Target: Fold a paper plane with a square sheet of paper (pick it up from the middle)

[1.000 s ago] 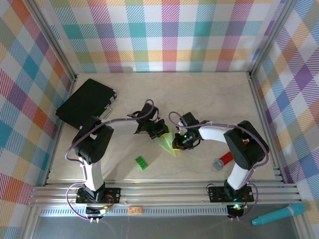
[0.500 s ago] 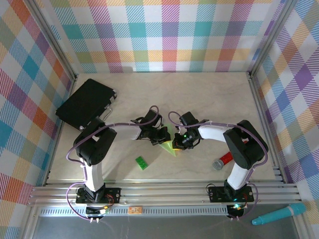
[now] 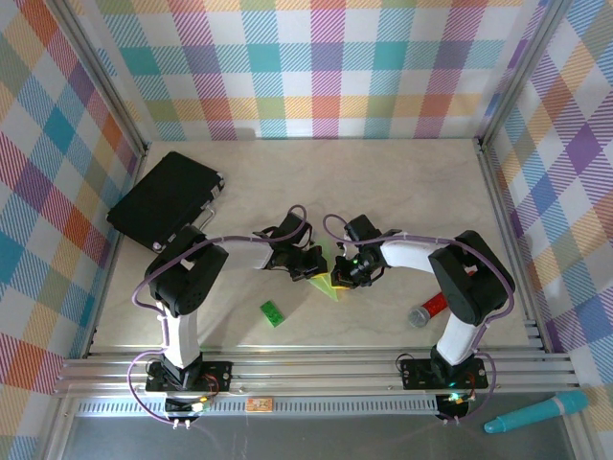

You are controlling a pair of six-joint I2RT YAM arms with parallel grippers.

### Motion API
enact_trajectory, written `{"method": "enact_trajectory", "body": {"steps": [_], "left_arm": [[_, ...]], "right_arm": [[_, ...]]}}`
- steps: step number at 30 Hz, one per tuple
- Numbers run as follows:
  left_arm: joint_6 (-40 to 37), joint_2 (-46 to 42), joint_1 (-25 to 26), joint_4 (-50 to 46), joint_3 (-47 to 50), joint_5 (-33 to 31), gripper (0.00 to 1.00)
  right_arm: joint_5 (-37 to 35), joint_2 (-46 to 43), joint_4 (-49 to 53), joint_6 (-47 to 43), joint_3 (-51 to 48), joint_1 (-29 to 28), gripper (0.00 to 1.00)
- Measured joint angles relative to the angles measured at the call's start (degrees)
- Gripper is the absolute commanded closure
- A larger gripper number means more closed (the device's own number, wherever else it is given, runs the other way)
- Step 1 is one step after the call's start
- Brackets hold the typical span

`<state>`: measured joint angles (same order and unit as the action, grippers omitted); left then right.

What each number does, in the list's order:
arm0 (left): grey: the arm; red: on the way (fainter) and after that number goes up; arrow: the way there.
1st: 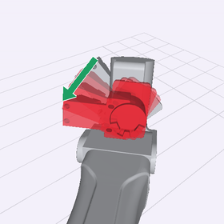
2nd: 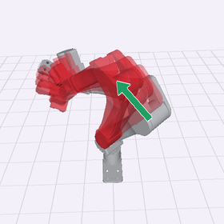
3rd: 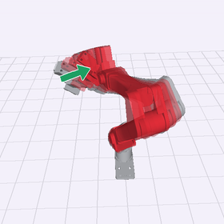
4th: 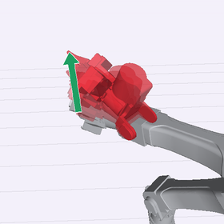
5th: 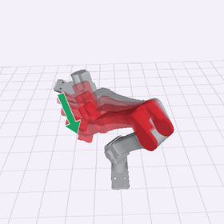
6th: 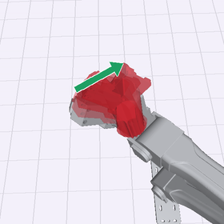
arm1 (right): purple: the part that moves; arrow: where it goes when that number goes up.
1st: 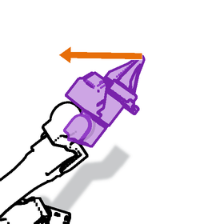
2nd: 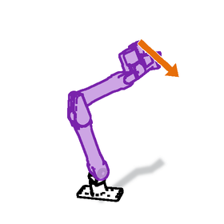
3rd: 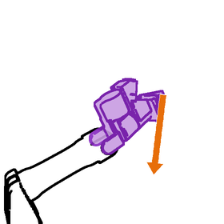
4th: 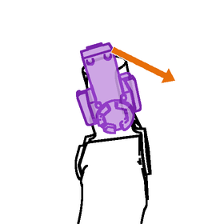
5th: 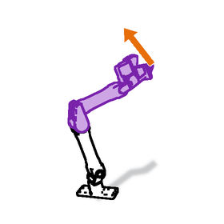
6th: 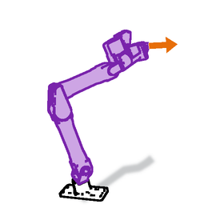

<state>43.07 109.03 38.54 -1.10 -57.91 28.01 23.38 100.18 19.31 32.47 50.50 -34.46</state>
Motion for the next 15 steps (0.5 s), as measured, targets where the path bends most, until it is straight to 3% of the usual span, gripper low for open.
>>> {"method": "enact_trajectory", "body": {"steps": [6, 15], "left_arm": [[-0.6, 0.7, -1.7, -0.2, -0.4, 2.0, 0.94], [-1.2, 3.9, -8.0, -0.5, -3.5, 6.6, 0.92]], "right_arm": [[-0.2, 0.5, 0.7, -0.3, -0.1, 0.0, 0.96], [-0.2, 0.8, 0.6, -0.3, -0.2, 0.0, 0.96]]}}
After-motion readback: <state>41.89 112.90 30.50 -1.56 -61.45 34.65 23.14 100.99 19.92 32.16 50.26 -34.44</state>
